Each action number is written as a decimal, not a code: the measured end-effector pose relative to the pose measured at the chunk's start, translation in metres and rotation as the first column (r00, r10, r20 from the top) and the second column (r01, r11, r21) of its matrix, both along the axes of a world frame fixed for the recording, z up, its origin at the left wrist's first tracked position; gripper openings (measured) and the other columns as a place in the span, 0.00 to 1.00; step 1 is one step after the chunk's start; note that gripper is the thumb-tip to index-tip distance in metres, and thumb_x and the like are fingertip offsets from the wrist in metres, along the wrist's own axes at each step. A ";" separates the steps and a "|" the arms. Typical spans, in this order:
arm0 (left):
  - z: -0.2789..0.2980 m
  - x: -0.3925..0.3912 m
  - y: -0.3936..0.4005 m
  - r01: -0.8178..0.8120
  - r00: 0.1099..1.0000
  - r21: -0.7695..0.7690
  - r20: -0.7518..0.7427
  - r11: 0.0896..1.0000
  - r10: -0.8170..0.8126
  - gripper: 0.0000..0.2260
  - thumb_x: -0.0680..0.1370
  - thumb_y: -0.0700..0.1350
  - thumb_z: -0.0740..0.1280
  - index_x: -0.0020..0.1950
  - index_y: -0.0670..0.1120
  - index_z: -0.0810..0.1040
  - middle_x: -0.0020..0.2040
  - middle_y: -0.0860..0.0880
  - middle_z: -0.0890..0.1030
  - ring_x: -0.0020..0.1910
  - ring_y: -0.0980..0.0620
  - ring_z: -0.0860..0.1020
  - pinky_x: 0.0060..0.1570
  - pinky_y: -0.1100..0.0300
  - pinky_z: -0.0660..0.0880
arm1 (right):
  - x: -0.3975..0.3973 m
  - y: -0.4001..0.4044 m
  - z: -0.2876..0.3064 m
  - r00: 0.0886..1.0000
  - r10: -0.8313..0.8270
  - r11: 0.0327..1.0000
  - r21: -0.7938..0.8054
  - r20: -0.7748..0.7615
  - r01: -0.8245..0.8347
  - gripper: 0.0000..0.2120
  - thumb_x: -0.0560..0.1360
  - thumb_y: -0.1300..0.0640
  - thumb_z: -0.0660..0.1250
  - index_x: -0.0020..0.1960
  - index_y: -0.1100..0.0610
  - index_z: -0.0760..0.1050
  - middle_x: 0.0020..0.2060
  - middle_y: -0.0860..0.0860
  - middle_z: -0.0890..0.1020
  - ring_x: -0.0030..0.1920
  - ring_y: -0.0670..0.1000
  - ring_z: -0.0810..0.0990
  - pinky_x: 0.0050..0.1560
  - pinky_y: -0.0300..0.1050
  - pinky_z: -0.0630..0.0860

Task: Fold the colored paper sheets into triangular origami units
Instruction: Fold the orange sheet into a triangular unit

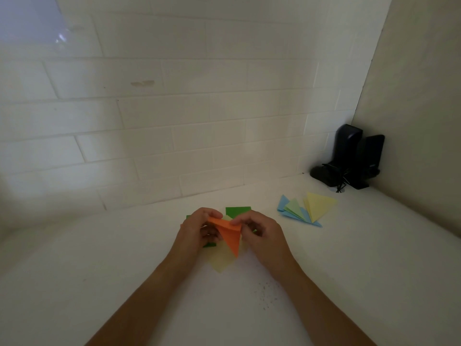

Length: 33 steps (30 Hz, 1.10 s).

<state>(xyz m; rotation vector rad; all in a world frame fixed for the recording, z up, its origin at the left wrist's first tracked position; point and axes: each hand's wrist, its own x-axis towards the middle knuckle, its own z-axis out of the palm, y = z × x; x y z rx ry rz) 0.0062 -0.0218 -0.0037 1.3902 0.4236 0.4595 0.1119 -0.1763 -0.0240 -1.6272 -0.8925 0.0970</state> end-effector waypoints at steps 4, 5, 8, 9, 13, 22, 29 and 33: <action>-0.006 -0.004 -0.001 -0.006 0.999 0.124 -0.034 0.992 0.011 0.13 0.81 0.52 0.70 0.51 0.42 0.81 0.43 0.45 0.83 0.42 0.49 0.83 0.46 0.56 0.81 | 0.001 0.000 -0.002 1.000 -0.006 1.000 0.014 0.011 0.006 0.15 0.79 0.67 0.66 0.51 0.48 0.84 0.48 0.43 0.85 0.50 0.48 0.83 0.48 0.47 0.80; -0.006 -0.004 -0.001 -0.034 0.999 0.172 -0.033 0.985 0.040 0.09 0.81 0.47 0.71 0.52 0.42 0.81 0.43 0.44 0.84 0.42 0.49 0.83 0.47 0.57 0.82 | 0.001 0.000 -0.003 1.000 0.001 1.000 0.012 0.003 -0.001 0.16 0.78 0.67 0.66 0.51 0.48 0.84 0.48 0.43 0.85 0.49 0.48 0.83 0.48 0.47 0.80; -0.006 -0.006 0.000 -0.083 0.996 0.180 -0.009 0.980 0.086 0.06 0.79 0.40 0.73 0.54 0.42 0.80 0.43 0.42 0.84 0.41 0.48 0.85 0.47 0.57 0.84 | 0.000 0.002 0.002 0.995 0.030 0.999 0.018 -0.092 -0.028 0.18 0.73 0.65 0.61 0.53 0.49 0.82 0.44 0.47 0.84 0.44 0.50 0.82 0.43 0.45 0.79; -0.006 -0.006 0.000 -0.079 0.997 0.169 -0.006 0.983 0.081 0.08 0.78 0.39 0.74 0.55 0.42 0.79 0.42 0.42 0.84 0.41 0.47 0.85 0.46 0.57 0.84 | -0.001 0.002 0.004 0.987 0.042 0.999 0.036 -0.154 -0.037 0.17 0.73 0.64 0.60 0.54 0.50 0.81 0.43 0.49 0.84 0.42 0.50 0.82 0.42 0.41 0.77; -0.001 -0.007 -0.005 -0.037 0.999 0.164 0.010 0.986 0.036 0.12 0.75 0.36 0.76 0.56 0.41 0.78 0.39 0.45 0.85 0.41 0.49 0.85 0.43 0.60 0.83 | -0.004 0.000 0.009 0.980 0.018 0.998 -0.062 -0.200 -0.031 0.11 0.83 0.56 0.60 0.49 0.54 0.81 0.40 0.50 0.84 0.40 0.45 0.79 0.40 0.35 0.72; -0.003 -0.007 -0.003 -0.033 0.999 0.183 0.010 0.982 0.032 0.05 0.79 0.43 0.73 0.51 0.42 0.86 0.44 0.44 0.87 0.42 0.51 0.85 0.48 0.61 0.83 | -0.008 0.001 0.006 0.995 0.093 0.981 -0.170 0.018 -0.089 0.16 0.83 0.54 0.66 0.36 0.46 0.75 0.28 0.41 0.73 0.32 0.42 0.69 0.35 0.36 0.65; -0.002 -0.008 -0.001 0.008 1.000 0.208 0.005 0.978 -0.009 0.05 0.79 0.44 0.73 0.47 0.43 0.88 0.41 0.45 0.86 0.39 0.54 0.81 0.45 0.63 0.80 | -0.008 0.001 0.005 0.994 0.113 0.978 -0.175 -0.009 -0.112 0.12 0.83 0.52 0.66 0.41 0.55 0.78 0.31 0.45 0.75 0.34 0.43 0.71 0.37 0.37 0.67; -0.001 -0.008 -0.004 0.066 0.998 0.246 -0.017 0.967 -0.064 0.05 0.79 0.41 0.73 0.47 0.40 0.87 0.40 0.46 0.85 0.38 0.54 0.79 0.43 0.64 0.78 | -0.008 0.000 0.006 0.997 0.081 0.981 -0.175 -0.017 -0.083 0.16 0.84 0.51 0.63 0.42 0.59 0.77 0.31 0.45 0.74 0.33 0.43 0.70 0.36 0.38 0.66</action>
